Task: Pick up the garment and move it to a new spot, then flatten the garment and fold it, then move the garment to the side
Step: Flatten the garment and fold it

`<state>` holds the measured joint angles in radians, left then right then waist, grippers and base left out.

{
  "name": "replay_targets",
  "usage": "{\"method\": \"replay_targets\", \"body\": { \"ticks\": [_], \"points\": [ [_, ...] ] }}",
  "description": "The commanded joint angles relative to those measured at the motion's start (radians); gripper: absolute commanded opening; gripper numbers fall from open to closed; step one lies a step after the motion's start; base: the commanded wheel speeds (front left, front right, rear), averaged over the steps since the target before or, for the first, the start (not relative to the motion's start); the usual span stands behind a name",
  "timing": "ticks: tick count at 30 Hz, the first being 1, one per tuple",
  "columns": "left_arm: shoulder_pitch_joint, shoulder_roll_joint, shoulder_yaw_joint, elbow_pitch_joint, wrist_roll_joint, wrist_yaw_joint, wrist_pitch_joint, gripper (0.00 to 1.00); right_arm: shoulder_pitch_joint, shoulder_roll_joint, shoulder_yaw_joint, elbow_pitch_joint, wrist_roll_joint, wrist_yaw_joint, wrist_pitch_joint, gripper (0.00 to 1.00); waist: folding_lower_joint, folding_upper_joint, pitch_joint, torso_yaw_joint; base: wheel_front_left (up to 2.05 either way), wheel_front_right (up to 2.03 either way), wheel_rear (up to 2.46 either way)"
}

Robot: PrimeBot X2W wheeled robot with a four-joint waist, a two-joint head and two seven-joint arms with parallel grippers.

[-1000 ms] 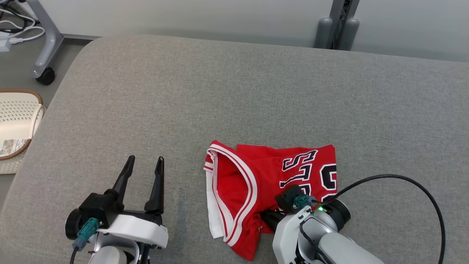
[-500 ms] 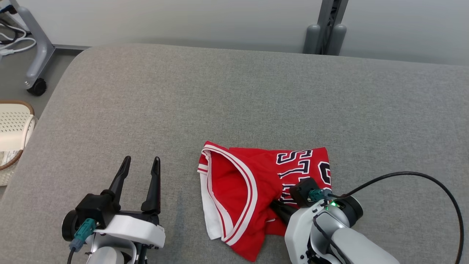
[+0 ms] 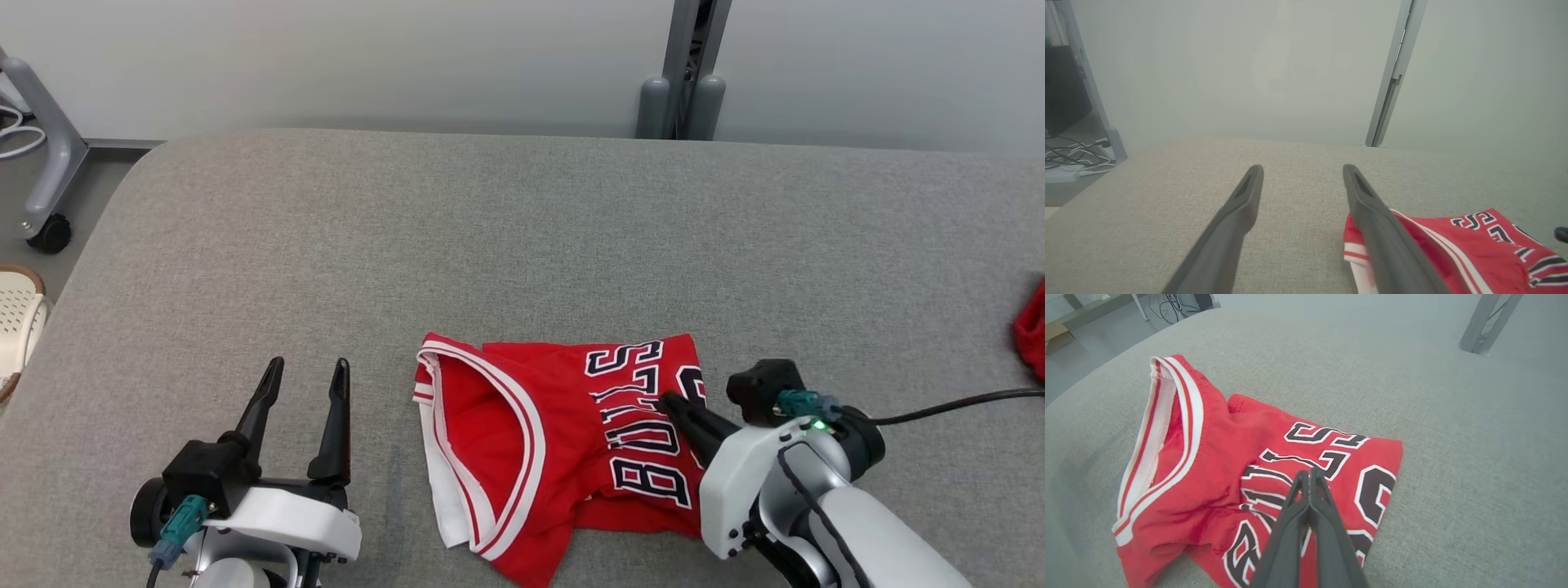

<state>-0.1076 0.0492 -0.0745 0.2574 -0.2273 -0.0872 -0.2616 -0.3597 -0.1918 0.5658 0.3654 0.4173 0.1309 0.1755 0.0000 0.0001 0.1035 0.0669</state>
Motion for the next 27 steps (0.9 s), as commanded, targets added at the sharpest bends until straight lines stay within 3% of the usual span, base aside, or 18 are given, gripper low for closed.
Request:
{"method": "replay_targets", "body": {
  "ticks": [1, 11, 20, 27],
  "points": [
    [0.004, 0.004, 0.004, -0.003, 0.007, -0.002, -0.004, 1.00, 0.013, -0.005, -0.030, -0.023, -0.021, 0.000, -0.010, 0.00, 0.0000, -0.0001, -0.002, -0.004, 0.00, 0.00, 0.00],
    [0.004, 0.004, -0.001, -0.003, 0.007, -0.007, -0.004, 1.00, 0.051, 0.009, -0.204, -0.101, -0.164, 0.000, -0.157, 0.00, 0.0000, -0.0001, -0.005, -0.007, 0.00, 0.00, 0.00],
    [0.012, 0.004, -0.002, -0.005, 0.015, -0.010, -0.004, 1.00, 0.094, 0.044, -0.350, -0.079, -0.195, 0.000, -0.315, 0.00, 0.0000, -0.0001, -0.012, -0.003, 0.00, 0.00, 0.00],
    [0.020, 0.004, -0.003, -0.008, 0.020, -0.012, -0.004, 1.00, 0.129, 0.070, -0.400, -0.026, -0.201, 0.000, -0.384, 0.00, 0.0000, -0.0001, -0.021, -0.007, 0.00, 0.00, 0.00]
  ]
}}
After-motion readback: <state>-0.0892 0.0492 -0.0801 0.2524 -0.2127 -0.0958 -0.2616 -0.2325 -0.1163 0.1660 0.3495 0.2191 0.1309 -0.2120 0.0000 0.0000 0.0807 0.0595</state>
